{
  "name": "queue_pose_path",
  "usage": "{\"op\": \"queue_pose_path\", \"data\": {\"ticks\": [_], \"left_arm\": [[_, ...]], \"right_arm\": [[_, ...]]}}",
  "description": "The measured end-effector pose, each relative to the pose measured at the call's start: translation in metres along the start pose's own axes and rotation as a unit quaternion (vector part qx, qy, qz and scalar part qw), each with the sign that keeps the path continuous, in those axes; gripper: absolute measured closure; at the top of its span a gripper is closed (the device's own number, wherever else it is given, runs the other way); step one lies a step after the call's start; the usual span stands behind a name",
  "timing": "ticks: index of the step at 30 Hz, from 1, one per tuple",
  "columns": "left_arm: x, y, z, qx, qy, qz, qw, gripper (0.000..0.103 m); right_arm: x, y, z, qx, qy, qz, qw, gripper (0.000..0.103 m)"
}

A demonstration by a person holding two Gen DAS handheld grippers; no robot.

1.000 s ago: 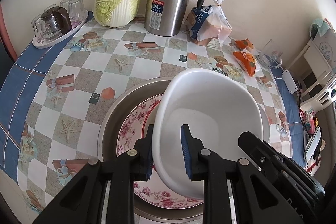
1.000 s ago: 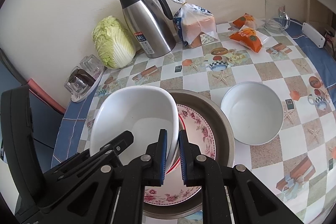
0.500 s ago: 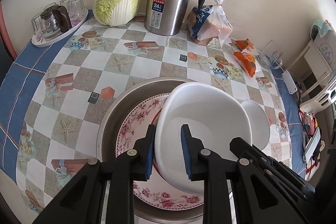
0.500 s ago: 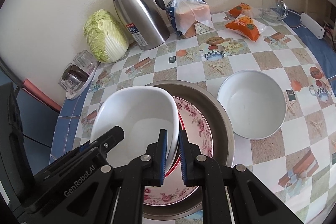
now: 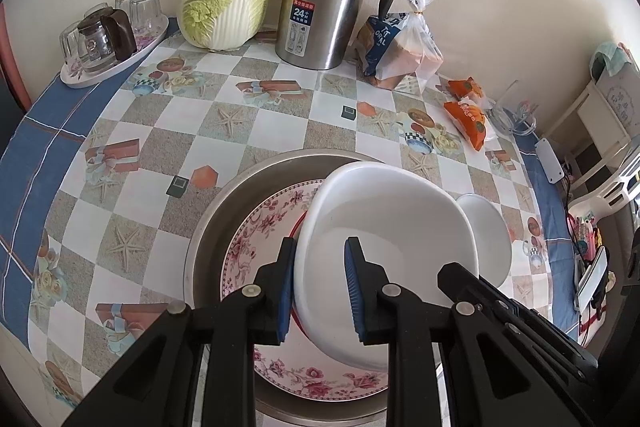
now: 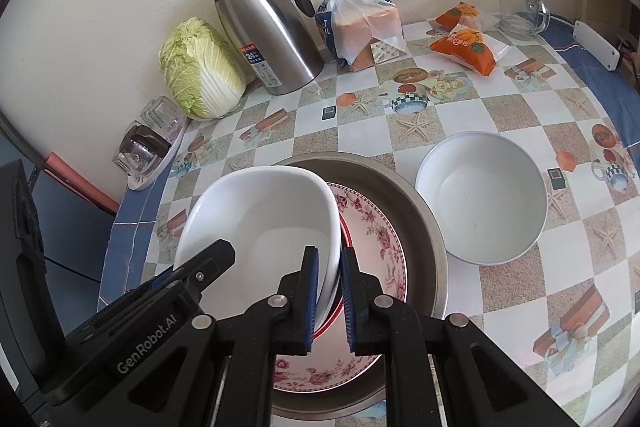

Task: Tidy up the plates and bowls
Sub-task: 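Lower the white square bowl with both grippers into the strawberry bowl, then open both grippers to release the white square bowl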

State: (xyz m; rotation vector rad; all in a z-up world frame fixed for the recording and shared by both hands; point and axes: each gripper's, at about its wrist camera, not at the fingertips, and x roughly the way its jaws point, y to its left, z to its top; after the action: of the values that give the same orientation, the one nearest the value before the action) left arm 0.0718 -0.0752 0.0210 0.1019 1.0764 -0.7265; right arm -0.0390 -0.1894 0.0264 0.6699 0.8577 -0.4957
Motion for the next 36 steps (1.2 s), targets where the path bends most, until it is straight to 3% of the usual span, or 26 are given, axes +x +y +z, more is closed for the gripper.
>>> {"op": "queue_pose_path", "data": {"ticks": [15, 21, 27, 29, 36], "left_arm": [[-0.007, 0.001, 0.003, -0.004, -0.009, -0.005, 0.9999, 0.079], [-0.017, 0.002, 0.004, -0.005, -0.019, -0.002, 0.9998, 0.076], [-0.031, 0.003, 0.008, -0.006, -0.038, -0.001, 0.9993, 0.067], [-0.034, 0.006, 0.009, -0.013, -0.042, 0.002, 0.999, 0.058], [-0.032, 0.026, 0.01, -0.052, -0.037, 0.011, 0.9979, 0.045]], "right_arm": [[-0.004, -0.004, 0.004, 0.005, -0.006, 0.008, 1.0, 0.088], [-0.019, -0.002, 0.008, 0.0, -0.028, 0.008, 1.0, 0.089], [-0.035, -0.001, 0.012, -0.001, -0.048, 0.003, 0.999, 0.089], [-0.038, -0.002, 0.013, -0.001, -0.051, -0.002, 0.999, 0.089], [-0.032, -0.009, 0.013, 0.003, -0.034, -0.019, 0.999, 0.088]]}}
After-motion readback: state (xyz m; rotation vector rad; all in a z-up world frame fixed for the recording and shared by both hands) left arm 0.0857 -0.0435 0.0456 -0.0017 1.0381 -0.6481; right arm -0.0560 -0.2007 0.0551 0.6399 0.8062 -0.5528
